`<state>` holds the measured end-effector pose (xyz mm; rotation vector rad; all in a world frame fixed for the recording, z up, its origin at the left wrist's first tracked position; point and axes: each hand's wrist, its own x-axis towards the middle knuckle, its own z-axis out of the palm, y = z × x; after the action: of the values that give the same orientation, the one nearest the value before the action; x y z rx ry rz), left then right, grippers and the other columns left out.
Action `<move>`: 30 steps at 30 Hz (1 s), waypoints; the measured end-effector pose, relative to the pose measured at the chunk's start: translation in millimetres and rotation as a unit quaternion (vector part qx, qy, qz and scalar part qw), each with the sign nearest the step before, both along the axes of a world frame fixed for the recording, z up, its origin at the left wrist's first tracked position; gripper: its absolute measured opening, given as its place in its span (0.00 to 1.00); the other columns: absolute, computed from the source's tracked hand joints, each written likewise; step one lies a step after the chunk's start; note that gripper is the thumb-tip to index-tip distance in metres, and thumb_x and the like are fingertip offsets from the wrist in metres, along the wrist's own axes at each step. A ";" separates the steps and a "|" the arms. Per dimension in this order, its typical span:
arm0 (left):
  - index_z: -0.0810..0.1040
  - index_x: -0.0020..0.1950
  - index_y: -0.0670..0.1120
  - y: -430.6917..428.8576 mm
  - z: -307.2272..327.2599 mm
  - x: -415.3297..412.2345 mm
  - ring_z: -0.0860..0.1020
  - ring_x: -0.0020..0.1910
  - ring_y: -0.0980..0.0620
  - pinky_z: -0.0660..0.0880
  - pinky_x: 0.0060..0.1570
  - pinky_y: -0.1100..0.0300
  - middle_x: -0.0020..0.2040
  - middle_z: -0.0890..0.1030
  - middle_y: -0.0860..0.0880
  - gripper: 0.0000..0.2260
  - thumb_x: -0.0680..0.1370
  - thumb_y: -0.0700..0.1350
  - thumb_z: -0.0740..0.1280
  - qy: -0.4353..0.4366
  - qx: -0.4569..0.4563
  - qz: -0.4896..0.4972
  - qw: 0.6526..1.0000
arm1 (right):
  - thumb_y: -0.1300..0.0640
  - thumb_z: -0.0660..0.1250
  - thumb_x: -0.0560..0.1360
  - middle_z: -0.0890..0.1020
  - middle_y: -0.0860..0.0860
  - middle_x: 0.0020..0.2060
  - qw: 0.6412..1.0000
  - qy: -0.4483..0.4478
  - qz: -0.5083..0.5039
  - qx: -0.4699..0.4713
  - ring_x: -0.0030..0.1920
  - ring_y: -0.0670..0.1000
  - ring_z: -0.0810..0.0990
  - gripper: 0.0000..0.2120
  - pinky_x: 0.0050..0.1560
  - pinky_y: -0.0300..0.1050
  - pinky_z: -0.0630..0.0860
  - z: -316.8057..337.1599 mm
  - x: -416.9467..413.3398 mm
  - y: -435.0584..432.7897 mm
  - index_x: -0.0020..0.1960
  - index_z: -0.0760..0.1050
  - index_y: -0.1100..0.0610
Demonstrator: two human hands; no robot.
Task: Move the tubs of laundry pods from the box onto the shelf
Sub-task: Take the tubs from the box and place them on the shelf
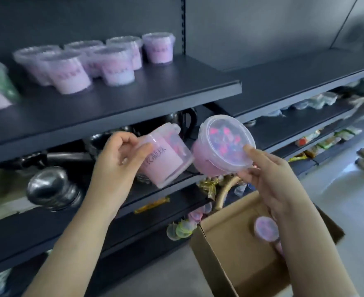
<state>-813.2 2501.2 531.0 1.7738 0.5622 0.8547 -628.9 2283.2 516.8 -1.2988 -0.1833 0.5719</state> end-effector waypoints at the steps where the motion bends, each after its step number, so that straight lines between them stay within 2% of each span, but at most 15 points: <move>1: 0.74 0.45 0.60 8.7 10.8 -11.0 0.79 0.39 0.57 0.77 0.38 0.53 0.42 0.83 0.57 0.14 0.67 0.66 0.71 -0.018 0.019 0.008 1.000 | 0.51 0.72 0.74 0.86 0.58 0.41 1.000 -0.012 0.005 0.012 0.36 0.54 0.85 0.12 0.35 0.37 0.80 10.6 -8.1 13.3 0.48 0.83 0.61; 3: 0.74 0.44 0.59 23.4 30.8 -30.1 0.76 0.35 0.61 0.73 0.35 0.66 0.39 0.82 0.58 0.10 0.69 0.61 0.71 -0.053 0.046 0.012 0.997 | 0.52 0.72 0.74 0.86 0.58 0.40 0.998 -0.038 0.024 0.034 0.36 0.54 0.85 0.12 0.35 0.37 0.80 30.1 -23.6 38.7 0.48 0.82 0.61; 5: 0.74 0.44 0.58 34.2 48.2 -44.8 0.79 0.38 0.63 0.73 0.35 0.71 0.42 0.84 0.58 0.09 0.70 0.57 0.71 -0.073 0.063 0.006 0.995 | 0.52 0.71 0.74 0.86 0.56 0.38 0.996 -0.060 0.037 0.047 0.35 0.53 0.85 0.12 0.35 0.37 0.80 47.1 -35.0 60.3 0.49 0.81 0.62; 8: 0.74 0.46 0.53 46.3 66.9 -59.8 0.80 0.47 0.63 0.73 0.42 0.72 0.49 0.84 0.59 0.09 0.72 0.53 0.72 -0.083 0.109 0.014 0.990 | 0.53 0.71 0.75 0.85 0.55 0.36 0.994 -0.077 0.057 0.054 0.32 0.51 0.83 0.13 0.34 0.37 0.79 68.7 -41.3 85.2 0.49 0.81 0.63; 10: 0.74 0.46 0.53 54.9 74.7 -63.5 0.80 0.49 0.65 0.73 0.44 0.73 0.50 0.83 0.60 0.08 0.74 0.51 0.72 -0.087 0.137 0.034 0.986 | 0.53 0.71 0.75 0.85 0.55 0.35 0.993 -0.080 0.068 0.060 0.31 0.51 0.83 0.12 0.34 0.37 0.79 82.0 -39.1 98.5 0.49 0.81 0.64; 13: 0.73 0.45 0.58 69.0 81.7 -59.4 0.78 0.54 0.64 0.76 0.49 0.63 0.53 0.81 0.64 0.09 0.72 0.56 0.71 -0.074 0.170 0.073 0.980 | 0.54 0.71 0.75 0.85 0.53 0.34 0.991 -0.087 0.083 0.055 0.31 0.51 0.83 0.11 0.33 0.36 0.79 98.6 -28.1 121.7 0.47 0.81 0.63; 15: 0.72 0.46 0.59 81.0 83.1 -51.1 0.77 0.54 0.59 0.74 0.48 0.58 0.53 0.79 0.67 0.10 0.70 0.60 0.68 -0.044 0.212 0.120 0.969 | 0.54 0.71 0.75 0.85 0.52 0.34 0.989 -0.101 0.097 0.037 0.31 0.50 0.84 0.10 0.33 0.36 0.79 107.4 -18.1 139.9 0.47 0.81 0.62; 18: 0.71 0.46 0.61 98.7 79.6 -33.6 0.75 0.52 0.59 0.70 0.45 0.62 0.54 0.78 0.64 0.10 0.70 0.60 0.70 -0.010 0.245 0.151 0.958 | 0.55 0.73 0.74 0.86 0.56 0.38 0.988 -0.109 0.106 -0.001 0.32 0.52 0.85 0.13 0.33 0.36 0.79 114.2 0.0 169.4 0.49 0.80 0.65; 20: 0.72 0.46 0.59 108.0 73.7 -21.2 0.73 0.56 0.60 0.69 0.48 0.67 0.56 0.78 0.62 0.11 0.71 0.56 0.72 0.000 0.260 0.150 0.954 | 0.54 0.72 0.74 0.85 0.59 0.43 0.988 -0.112 0.100 -0.032 0.33 0.52 0.85 0.15 0.34 0.36 0.80 114.5 14.1 188.1 0.51 0.79 0.66; 21: 0.72 0.47 0.58 112.3 70.7 -15.8 0.72 0.58 0.60 0.70 0.50 0.65 0.57 0.77 0.62 0.11 0.71 0.56 0.73 0.003 0.273 0.150 0.950 | 0.52 0.72 0.75 0.85 0.59 0.45 0.987 -0.120 0.097 -0.050 0.34 0.53 0.85 0.16 0.35 0.37 0.80 113.8 20.5 196.3 0.51 0.79 0.65; 23: 0.72 0.47 0.57 121.0 66.2 -8.1 0.72 0.61 0.58 0.72 0.53 0.56 0.58 0.77 0.62 0.11 0.71 0.57 0.71 0.008 0.297 0.151 0.943 | 0.44 0.70 0.74 0.84 0.56 0.50 0.976 -0.170 0.099 -0.091 0.38 0.53 0.86 0.21 0.39 0.42 0.82 109.6 32.9 208.1 0.54 0.77 0.62; 24: 0.72 0.48 0.57 125.6 64.9 -4.8 0.72 0.61 0.58 0.73 0.54 0.54 0.58 0.76 0.63 0.11 0.71 0.59 0.70 0.009 0.306 0.151 0.940 | 0.39 0.69 0.73 0.82 0.53 0.53 0.963 -0.222 0.105 -0.113 0.42 0.51 0.86 0.26 0.42 0.44 0.82 107.0 38.7 212.0 0.59 0.75 0.59; 26: 0.72 0.48 0.57 135.2 63.1 1.9 0.72 0.62 0.57 0.72 0.54 0.53 0.59 0.75 0.63 0.12 0.71 0.61 0.68 0.004 0.324 0.149 0.934 | 0.35 0.68 0.71 0.79 0.43 0.57 0.920 -0.346 0.142 -0.119 0.52 0.42 0.81 0.30 0.49 0.42 0.79 103.4 49.0 215.3 0.67 0.69 0.47; 28: 0.73 0.49 0.57 142.7 61.5 11.0 0.72 0.63 0.58 0.72 0.52 0.56 0.61 0.74 0.63 0.12 0.71 0.62 0.67 -0.001 0.335 0.151 0.930 | 0.35 0.69 0.69 0.79 0.39 0.57 0.884 -0.418 0.184 -0.100 0.56 0.39 0.78 0.24 0.54 0.38 0.77 101.6 59.7 217.5 0.63 0.73 0.40; 30: 0.74 0.49 0.58 147.8 59.6 21.2 0.71 0.64 0.60 0.69 0.51 0.65 0.64 0.72 0.63 0.12 0.71 0.62 0.68 -0.009 0.342 0.149 0.928 | 0.34 0.68 0.68 0.81 0.39 0.55 0.875 -0.438 0.182 -0.097 0.53 0.40 0.80 0.20 0.51 0.34 0.76 102.0 74.5 219.3 0.57 0.77 0.40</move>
<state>-792.0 2649.0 590.6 2.3361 0.5696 1.3996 -554.5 2502.6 618.7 -1.6651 -1.1672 0.2736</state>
